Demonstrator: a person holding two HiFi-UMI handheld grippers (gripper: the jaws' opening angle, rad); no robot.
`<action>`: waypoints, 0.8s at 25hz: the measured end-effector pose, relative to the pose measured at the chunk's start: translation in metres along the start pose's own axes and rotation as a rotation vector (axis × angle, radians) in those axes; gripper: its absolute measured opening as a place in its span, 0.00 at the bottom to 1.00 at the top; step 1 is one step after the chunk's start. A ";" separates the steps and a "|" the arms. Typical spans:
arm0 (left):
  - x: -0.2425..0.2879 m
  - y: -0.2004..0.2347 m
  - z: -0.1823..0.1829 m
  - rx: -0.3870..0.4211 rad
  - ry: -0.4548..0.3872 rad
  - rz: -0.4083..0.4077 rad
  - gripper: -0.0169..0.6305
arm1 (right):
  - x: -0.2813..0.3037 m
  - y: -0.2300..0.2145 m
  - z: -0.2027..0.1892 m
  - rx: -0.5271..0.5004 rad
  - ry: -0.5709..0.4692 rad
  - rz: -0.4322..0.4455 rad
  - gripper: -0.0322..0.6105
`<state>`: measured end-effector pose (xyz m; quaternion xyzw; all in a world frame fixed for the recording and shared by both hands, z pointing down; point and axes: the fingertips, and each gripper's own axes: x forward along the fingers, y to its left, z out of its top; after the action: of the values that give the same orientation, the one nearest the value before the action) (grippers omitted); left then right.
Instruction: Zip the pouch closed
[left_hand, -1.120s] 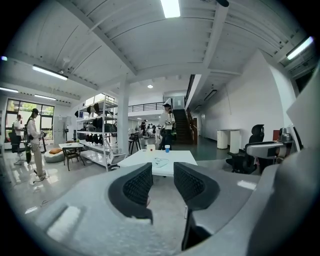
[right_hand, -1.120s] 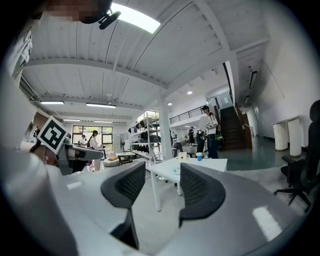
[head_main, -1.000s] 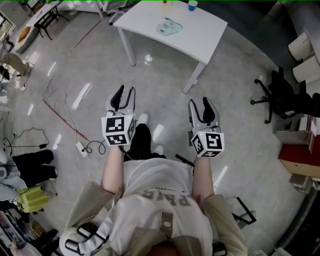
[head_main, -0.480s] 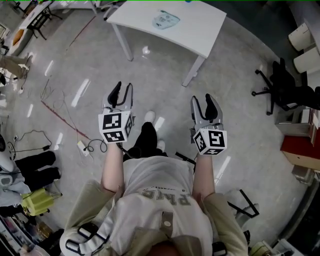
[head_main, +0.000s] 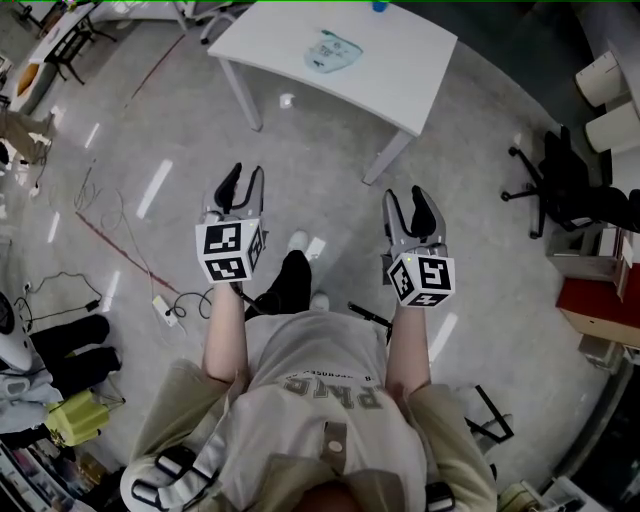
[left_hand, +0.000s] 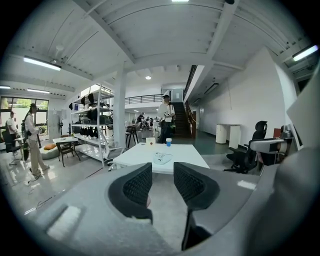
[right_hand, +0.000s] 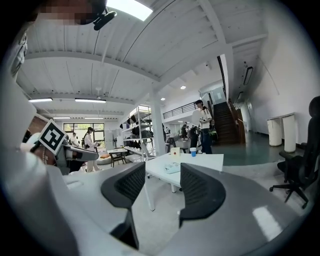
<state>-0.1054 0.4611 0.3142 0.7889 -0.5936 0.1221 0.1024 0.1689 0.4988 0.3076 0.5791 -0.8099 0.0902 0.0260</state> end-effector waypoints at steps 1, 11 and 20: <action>0.010 0.003 0.003 -0.001 0.003 -0.006 0.25 | 0.011 -0.002 0.003 0.000 -0.002 -0.002 0.35; 0.114 0.044 0.042 -0.010 -0.003 -0.068 0.25 | 0.122 -0.014 0.031 -0.020 0.004 -0.027 0.35; 0.187 0.087 0.065 0.003 0.003 -0.108 0.25 | 0.200 -0.015 0.030 -0.024 0.037 -0.050 0.35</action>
<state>-0.1346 0.2470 0.3128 0.8198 -0.5496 0.1187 0.1084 0.1188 0.3021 0.3090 0.5969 -0.7956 0.0905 0.0500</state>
